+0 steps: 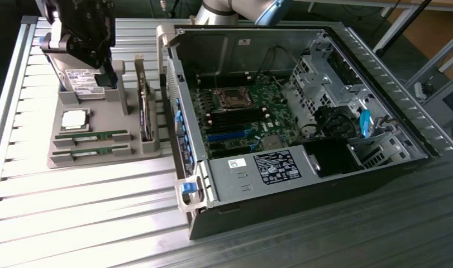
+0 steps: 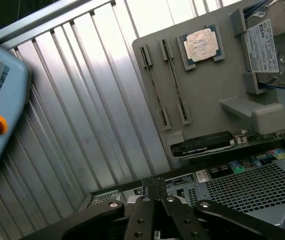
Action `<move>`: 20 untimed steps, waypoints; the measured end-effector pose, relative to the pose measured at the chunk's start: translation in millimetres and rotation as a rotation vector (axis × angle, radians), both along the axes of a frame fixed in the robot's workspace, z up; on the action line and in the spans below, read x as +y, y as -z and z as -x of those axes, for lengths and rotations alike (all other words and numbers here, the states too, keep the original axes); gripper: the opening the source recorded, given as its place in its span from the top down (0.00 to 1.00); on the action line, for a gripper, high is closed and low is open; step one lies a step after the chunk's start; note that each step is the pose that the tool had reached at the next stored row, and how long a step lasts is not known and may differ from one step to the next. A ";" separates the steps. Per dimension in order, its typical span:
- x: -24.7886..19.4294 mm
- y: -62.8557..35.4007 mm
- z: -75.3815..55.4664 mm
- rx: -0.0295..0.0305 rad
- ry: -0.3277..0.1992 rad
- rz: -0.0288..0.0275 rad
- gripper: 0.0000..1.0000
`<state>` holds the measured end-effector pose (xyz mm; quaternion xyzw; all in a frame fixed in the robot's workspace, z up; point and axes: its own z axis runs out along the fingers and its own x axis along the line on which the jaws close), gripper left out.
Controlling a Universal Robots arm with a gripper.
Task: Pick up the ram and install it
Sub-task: 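Pick up the ram and move it above insertion slot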
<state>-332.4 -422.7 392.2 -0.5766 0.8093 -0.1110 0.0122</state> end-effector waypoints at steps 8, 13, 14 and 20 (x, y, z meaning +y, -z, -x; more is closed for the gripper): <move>0.0 0.1 0.0 -0.0001 -0.119 0.0096 0.91; 0.0 0.1 0.0 -0.0001 -0.199 0.0153 0.91; 0.0 0.2 0.0 -0.0002 -0.213 0.0163 0.91; 0.0 0.2 0.0 -0.0068 -0.226 -0.0415 0.91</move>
